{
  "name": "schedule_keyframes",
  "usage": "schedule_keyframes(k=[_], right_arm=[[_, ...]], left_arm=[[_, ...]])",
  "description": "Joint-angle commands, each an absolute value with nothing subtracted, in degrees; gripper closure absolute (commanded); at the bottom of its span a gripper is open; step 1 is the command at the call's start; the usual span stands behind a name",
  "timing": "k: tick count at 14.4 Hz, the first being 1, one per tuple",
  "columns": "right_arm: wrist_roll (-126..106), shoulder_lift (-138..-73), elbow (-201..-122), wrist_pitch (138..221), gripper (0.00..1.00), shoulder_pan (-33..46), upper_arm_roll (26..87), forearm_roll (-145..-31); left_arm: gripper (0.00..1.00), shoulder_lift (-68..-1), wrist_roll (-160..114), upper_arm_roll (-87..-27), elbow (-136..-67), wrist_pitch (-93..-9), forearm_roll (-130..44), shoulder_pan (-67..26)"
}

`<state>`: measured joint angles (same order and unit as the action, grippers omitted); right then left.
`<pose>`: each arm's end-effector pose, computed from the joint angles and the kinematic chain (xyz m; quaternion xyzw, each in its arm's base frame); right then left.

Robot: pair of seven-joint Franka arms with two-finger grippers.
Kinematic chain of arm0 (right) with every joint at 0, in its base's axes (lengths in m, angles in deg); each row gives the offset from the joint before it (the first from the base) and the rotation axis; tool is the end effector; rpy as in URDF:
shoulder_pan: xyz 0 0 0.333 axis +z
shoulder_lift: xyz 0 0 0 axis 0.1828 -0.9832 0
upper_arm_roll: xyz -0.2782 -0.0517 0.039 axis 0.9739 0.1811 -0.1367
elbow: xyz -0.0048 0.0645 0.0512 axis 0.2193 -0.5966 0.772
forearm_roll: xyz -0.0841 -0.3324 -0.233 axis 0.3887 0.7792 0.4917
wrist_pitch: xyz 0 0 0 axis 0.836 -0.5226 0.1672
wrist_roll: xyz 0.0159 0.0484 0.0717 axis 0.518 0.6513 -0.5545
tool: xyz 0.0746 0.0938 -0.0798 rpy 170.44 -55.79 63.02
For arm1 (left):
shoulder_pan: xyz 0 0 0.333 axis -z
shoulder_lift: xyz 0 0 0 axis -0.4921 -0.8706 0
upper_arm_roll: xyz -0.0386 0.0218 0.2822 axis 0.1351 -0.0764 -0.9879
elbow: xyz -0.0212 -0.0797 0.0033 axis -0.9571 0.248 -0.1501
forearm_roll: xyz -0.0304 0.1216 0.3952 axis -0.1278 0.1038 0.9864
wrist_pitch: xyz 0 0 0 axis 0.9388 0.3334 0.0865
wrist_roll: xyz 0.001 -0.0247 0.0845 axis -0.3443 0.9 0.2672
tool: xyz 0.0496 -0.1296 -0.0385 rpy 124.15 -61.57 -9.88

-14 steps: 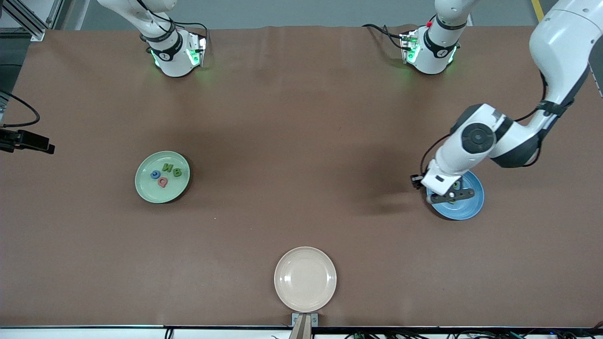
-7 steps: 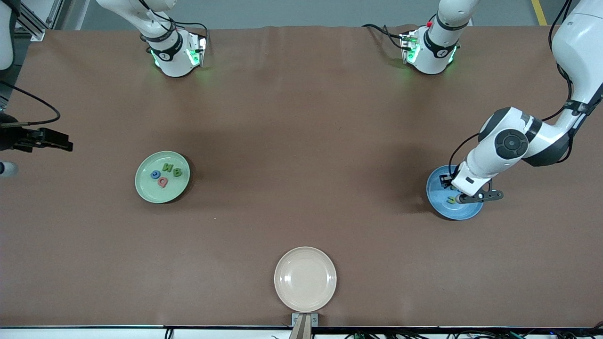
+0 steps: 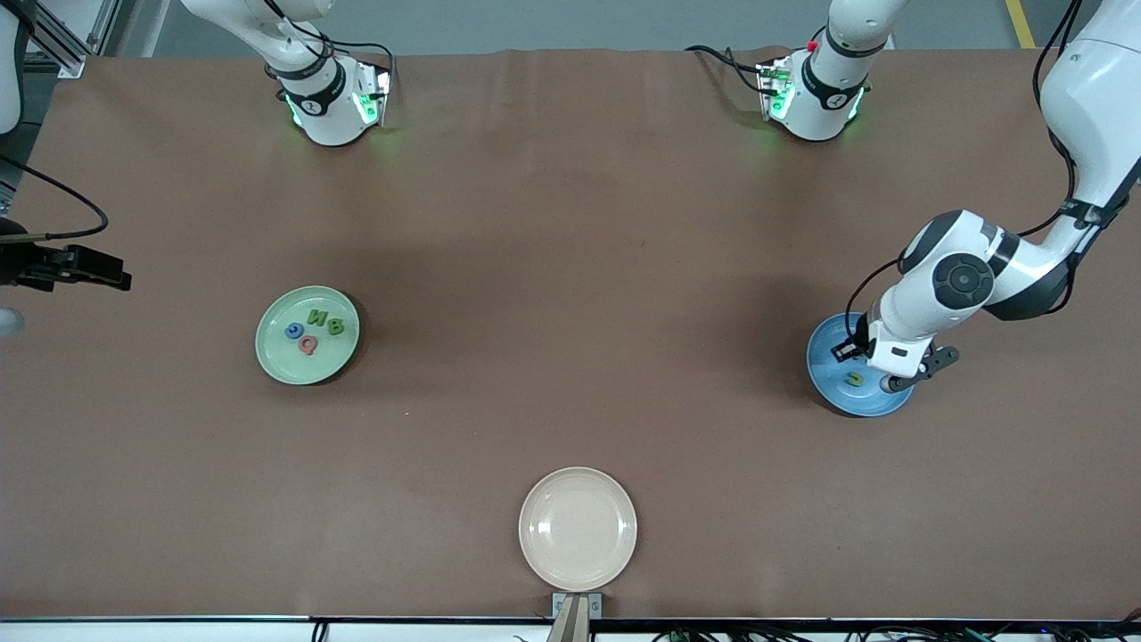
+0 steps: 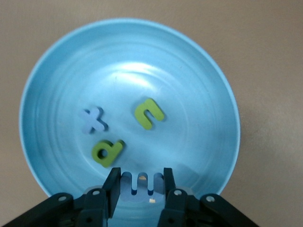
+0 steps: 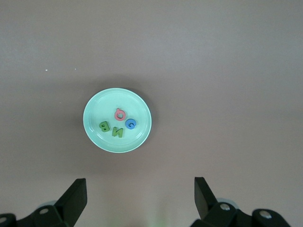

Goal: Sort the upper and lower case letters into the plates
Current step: 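Open the left gripper to release the m on the blue plate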

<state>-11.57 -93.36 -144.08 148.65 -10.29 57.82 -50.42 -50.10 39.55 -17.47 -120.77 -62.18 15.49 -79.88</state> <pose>0.6098 -0.0653 0.5103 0.9976 0.0005 -0.0681 0.0120 0.5634 -0.0754 0.1361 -0.9627 -0.2684 0.0164 0.0291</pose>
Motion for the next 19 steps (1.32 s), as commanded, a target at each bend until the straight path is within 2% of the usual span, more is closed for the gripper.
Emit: schedule_keyframes(k=[1, 4, 8, 9, 10, 11, 12, 19], right_arm=[[-12.00, -88.93, -148.34, 149.82, 0.00, -9.30, 58.93, -51.03], [-12.26, -82.60, -156.23, 154.12, 0.00, -8.86, 59.02, -50.33], [-12.35, -80.22, -157.93, 152.73, 0.00, -9.13, 59.11, -50.24], [-12.27, -79.34, -157.93, 151.86, 0.00, -9.21, 59.02, -50.24], [-12.27, -78.46, -157.93, 151.33, 0.00, -9.30, 59.02, -50.24], [-12.27, -77.67, -157.84, 150.89, 0.00, -9.21, 59.02, -50.24], [-12.27, -77.05, -157.84, 150.36, 0.00, -9.21, 59.02, -50.24], [-12.35, -76.96, -151.43, 143.51, 0.00, -9.04, 58.85, -50.33]], left_arm=[[0.73, -50.50, 46.46, -19.67, -119.93, -63.62, 16.78, -77.12], [0.73, -50.50, 46.48, -20.73, -120.02, -64.24, 16.78, -77.03], [0.72, -50.59, 46.65, -21.35, -119.93, -64.24, 18.45, -77.11], [0.68, -50.50, 46.30, -21.35, -119.93, -64.24, 18.45, -77.11], [0.51, -50.41, 45.60, -21.35, -119.93, -64.24, 18.45, -77.11], [0.15, -50.33, 45.51, -21.26, -119.84, -64.24, 18.45, -77.03], [0.00, -50.32, 45.33, -21.26, -119.84, -64.33, 18.45, -77.29], [0.00, -49.18, 45.51, -18.36, -117.21, -64.51, 17.30, -77.55]])
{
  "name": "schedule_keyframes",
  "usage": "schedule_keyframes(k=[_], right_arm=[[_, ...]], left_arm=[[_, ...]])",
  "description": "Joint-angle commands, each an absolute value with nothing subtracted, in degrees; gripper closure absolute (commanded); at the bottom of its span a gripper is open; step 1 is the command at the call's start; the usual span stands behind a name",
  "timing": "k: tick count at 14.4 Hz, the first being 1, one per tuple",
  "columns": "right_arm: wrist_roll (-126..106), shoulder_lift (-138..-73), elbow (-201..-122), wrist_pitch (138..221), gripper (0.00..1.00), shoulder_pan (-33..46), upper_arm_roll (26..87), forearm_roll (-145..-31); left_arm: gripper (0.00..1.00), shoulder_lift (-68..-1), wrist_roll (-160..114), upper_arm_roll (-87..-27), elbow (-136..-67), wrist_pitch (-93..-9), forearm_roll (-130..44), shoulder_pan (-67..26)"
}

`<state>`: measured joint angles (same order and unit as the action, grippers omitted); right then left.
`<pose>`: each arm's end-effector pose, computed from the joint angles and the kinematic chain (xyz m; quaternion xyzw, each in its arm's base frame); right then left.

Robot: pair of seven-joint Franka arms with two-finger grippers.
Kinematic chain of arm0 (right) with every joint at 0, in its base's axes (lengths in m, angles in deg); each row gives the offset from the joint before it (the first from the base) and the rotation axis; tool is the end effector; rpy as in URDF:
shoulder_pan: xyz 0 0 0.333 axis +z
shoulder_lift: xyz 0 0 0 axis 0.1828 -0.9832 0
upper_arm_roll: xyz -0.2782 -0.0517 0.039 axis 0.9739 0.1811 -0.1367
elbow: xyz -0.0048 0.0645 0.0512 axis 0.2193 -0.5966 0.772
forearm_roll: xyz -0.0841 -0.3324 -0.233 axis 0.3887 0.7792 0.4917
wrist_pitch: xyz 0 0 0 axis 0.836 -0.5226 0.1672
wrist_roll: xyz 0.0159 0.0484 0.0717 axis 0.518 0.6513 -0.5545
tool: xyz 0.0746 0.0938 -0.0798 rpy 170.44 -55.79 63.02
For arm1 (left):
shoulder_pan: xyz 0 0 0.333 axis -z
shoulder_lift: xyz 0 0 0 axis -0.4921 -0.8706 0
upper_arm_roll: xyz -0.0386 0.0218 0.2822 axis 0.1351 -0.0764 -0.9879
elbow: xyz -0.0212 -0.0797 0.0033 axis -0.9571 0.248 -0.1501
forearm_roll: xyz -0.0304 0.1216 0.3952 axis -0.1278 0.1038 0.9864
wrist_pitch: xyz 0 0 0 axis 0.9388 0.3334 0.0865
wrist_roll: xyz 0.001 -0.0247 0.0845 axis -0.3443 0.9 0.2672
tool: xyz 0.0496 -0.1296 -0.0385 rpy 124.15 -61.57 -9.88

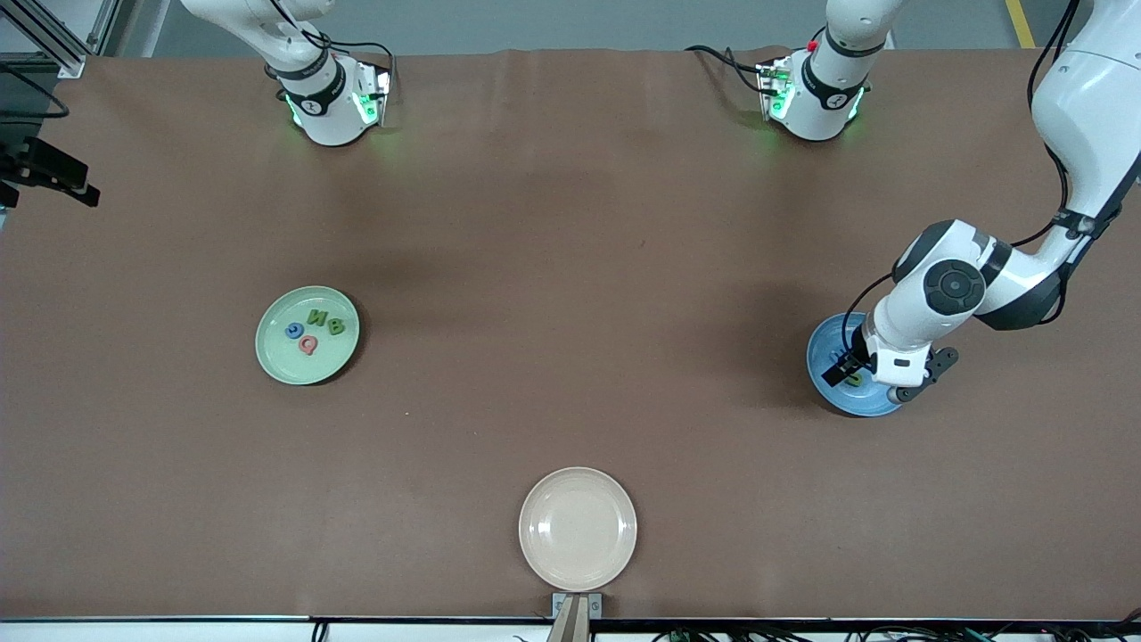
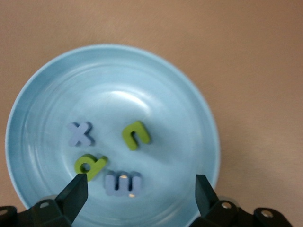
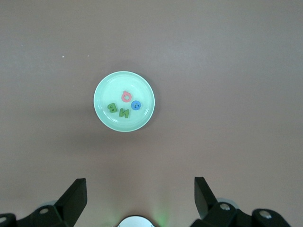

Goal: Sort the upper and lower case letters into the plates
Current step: 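Open the left gripper to release the m on the blue plate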

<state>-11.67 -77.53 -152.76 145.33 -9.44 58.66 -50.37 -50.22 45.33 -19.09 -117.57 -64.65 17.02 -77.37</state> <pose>0.5312 -0.0645 0.5916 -0.9994 -0.0007 0.0341 0.0004 0.5882 -0.0775 0.1476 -0.9495 -0.3124 -0.0217 0.0178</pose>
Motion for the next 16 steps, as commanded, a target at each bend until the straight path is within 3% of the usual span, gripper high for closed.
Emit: schedule_keyframes(k=[1, 11, 13, 16], right_arm=[[-12.35, -76.78, -151.34, 143.41, 0.00, -9.13, 58.93, -50.33], [-12.18, -77.13, -151.43, 143.41, 0.00, -9.13, 58.85, -50.33], [-12.18, -77.13, -151.43, 142.97, 0.00, -9.13, 58.85, -50.33], [-11.57, -77.13, -151.69, 142.97, 0.00, -8.86, 58.58, -50.33]], left_arm=[[0.00, -49.18, 45.51, -18.18, -116.86, -64.51, 17.30, -77.55], [0.00, -48.83, 37.89, -19.23, -115.53, -64.24, 17.22, -77.29], [0.00, -45.42, 33.05, -22.73, -115.80, -64.24, 13.99, -75.02], [0.00, -37.17, 17.01, -34.84, -115.62, -64.68, -1.44, -64.67]])
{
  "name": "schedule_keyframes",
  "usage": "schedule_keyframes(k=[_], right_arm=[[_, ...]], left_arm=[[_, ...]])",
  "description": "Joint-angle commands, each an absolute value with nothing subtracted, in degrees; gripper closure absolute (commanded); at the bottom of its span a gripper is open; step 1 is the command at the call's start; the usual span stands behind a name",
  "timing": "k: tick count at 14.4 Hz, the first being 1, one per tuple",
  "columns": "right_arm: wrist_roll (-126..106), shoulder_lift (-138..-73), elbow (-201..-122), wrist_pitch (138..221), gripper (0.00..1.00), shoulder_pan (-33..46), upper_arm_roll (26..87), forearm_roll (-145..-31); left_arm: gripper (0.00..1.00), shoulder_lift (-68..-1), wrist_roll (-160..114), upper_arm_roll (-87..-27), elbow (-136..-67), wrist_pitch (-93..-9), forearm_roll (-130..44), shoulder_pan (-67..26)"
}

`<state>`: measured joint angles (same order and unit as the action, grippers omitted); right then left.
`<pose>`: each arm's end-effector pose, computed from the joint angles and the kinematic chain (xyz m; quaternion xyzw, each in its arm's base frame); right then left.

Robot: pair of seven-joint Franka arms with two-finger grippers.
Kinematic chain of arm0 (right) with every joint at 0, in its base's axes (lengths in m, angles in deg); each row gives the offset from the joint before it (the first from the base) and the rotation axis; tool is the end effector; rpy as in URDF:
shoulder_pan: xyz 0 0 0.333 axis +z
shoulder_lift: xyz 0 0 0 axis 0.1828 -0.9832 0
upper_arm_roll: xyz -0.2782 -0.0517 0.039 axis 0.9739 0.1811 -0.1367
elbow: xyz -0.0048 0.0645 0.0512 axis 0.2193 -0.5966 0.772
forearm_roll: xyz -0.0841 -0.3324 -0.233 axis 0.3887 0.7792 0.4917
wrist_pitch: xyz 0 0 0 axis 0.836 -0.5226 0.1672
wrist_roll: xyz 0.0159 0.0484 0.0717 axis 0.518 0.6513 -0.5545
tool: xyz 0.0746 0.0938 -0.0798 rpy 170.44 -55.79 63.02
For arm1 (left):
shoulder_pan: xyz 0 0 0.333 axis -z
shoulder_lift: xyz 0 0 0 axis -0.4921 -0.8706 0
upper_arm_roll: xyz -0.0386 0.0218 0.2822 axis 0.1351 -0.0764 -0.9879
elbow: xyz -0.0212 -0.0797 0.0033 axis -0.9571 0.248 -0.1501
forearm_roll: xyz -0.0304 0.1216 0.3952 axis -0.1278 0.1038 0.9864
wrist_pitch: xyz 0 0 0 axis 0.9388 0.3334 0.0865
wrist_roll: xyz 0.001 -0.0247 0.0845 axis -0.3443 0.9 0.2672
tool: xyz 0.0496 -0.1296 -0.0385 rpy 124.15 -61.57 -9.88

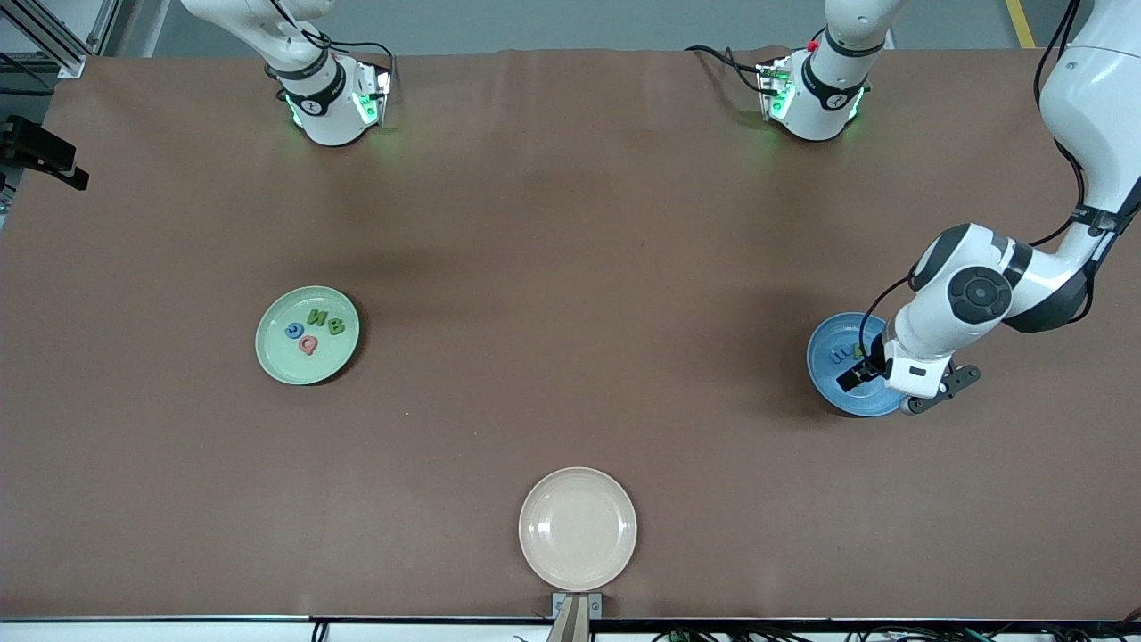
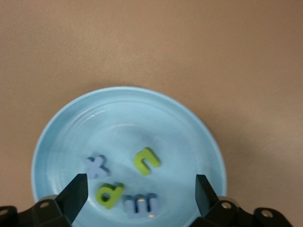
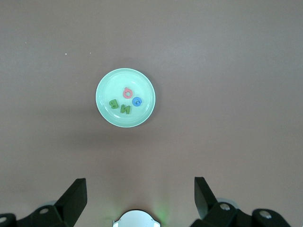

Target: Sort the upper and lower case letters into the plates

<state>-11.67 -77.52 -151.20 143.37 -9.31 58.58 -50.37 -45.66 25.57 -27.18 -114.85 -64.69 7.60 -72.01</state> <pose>0.5271 -0.0622 0.6020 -0.9993 -0.0023 0.0375 0.0007 0.6027 -0.0435 0.1520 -0.9754 -0.2183 -0.0037 0.0319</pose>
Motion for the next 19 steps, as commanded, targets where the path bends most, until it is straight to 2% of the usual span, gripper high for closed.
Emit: schedule_keyframes(k=[1, 6, 8, 11, 19], right_arm=[[-11.56, -77.13, -151.78, 142.97, 0.00, -8.86, 58.58, -50.33], [-11.56, -76.96, -151.34, 141.92, 0.00, -8.95, 58.41, -50.33], [-11.56, -77.05, -151.34, 142.18, 0.00, -9.13, 58.58, -50.32], [-11.47, -77.13, -151.34, 142.45, 0.00, -8.95, 58.41, -50.41], [-11.39, -77.13, -151.34, 142.53, 0.00, -8.78, 58.32, -50.85]], left_arm=[[0.00, -34.36, 10.85, -38.80, -115.62, -64.68, -6.99, -61.59], [0.00, -22.75, -17.55, -56.38, -116.50, -61.36, -29.16, -51.29], [0.00, -19.23, -23.72, -61.14, -116.33, -58.63, -31.55, -48.21], [0.00, -14.92, -30.15, -71.59, -116.06, -54.94, -35.60, -39.88], [0.00, -10.69, -33.15, -82.60, -111.93, -54.22, -36.31, -28.86]])
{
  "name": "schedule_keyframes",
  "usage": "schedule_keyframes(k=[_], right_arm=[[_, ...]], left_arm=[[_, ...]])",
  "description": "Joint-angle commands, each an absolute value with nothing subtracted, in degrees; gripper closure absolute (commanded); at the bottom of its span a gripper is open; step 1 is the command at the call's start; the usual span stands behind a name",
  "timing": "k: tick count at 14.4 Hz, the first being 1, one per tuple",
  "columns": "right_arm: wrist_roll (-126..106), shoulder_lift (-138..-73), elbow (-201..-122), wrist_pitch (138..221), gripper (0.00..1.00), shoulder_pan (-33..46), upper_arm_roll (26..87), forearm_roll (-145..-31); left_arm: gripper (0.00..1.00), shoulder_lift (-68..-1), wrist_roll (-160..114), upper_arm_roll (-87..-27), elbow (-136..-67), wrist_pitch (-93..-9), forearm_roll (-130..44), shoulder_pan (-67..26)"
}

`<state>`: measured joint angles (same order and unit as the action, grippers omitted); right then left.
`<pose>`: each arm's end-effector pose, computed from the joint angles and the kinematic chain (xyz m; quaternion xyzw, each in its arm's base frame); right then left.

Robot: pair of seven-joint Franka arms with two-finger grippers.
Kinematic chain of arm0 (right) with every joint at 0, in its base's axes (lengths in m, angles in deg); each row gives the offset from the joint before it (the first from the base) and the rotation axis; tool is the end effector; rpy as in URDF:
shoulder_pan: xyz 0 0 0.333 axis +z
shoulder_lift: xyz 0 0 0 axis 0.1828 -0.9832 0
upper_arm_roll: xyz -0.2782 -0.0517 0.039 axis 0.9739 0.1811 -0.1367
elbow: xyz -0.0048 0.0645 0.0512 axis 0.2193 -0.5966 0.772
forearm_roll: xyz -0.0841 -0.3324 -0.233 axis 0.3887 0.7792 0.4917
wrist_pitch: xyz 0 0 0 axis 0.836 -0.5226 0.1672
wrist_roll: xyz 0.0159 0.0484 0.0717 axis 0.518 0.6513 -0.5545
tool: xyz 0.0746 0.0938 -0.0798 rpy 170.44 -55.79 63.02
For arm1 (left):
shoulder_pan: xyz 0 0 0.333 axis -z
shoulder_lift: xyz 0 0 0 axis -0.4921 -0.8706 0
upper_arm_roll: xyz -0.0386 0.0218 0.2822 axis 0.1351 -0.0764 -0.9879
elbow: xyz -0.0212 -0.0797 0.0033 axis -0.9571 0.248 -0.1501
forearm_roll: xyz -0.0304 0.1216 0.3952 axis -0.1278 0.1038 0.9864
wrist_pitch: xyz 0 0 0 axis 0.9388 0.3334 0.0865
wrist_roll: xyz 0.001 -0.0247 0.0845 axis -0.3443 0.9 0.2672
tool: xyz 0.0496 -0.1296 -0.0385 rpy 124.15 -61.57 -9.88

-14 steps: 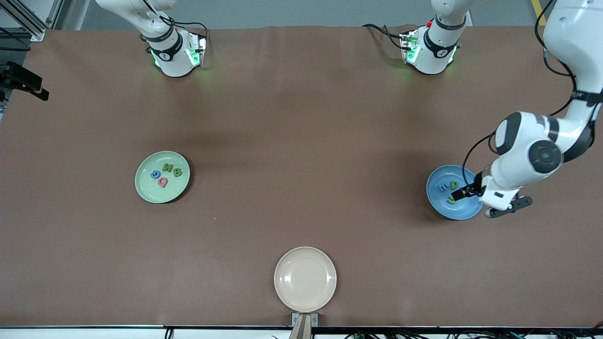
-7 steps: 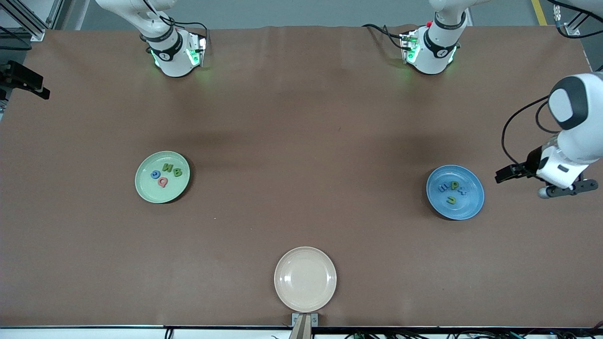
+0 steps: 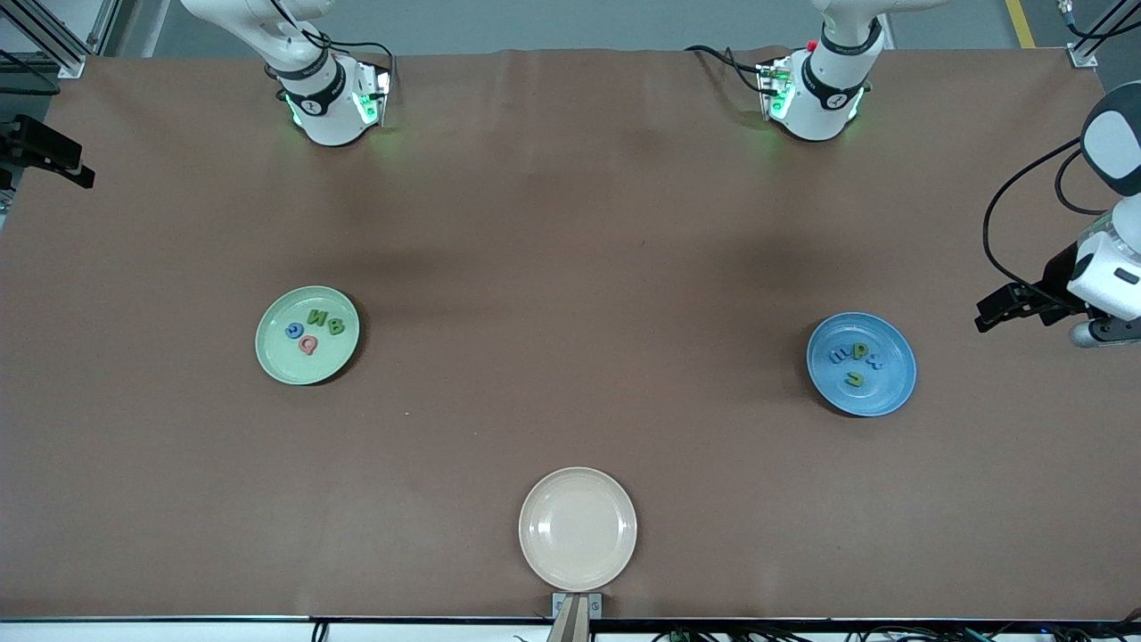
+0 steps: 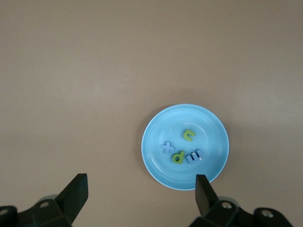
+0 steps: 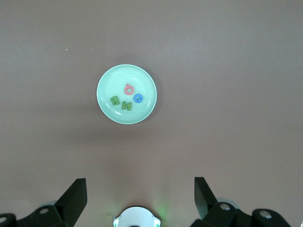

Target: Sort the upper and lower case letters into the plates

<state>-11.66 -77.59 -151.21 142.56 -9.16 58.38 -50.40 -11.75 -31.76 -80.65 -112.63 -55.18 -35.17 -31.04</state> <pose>0.5256 -0.0586 0.6002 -0.9990 -0.0052 0.0452 0.0015 0.6038 0.0722 0.3949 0.9967 0.0438 0.0677 0.0009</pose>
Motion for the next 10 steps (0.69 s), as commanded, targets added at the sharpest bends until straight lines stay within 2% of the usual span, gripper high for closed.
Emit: schedule_keyframes(k=[1, 7, 10], right_arm=[[-11.39, -77.13, -151.34, 142.53, 0.00, -8.86, 58.32, -51.03], [-11.39, -77.13, -151.34, 142.62, 0.00, -8.86, 58.41, -51.03], [-11.39, -77.13, -151.34, 142.54, 0.00, -8.86, 58.41, -51.03]], left_arm=[[0.00, -10.25, -33.15, -82.61, -111.93, -54.22, -36.31, -28.86], [0.00, -9.11, -32.80, -82.08, -111.93, -54.05, -36.22, -27.98], [0.00, -5.95, -32.63, -81.30, -111.93, -53.79, -36.05, -27.72]])
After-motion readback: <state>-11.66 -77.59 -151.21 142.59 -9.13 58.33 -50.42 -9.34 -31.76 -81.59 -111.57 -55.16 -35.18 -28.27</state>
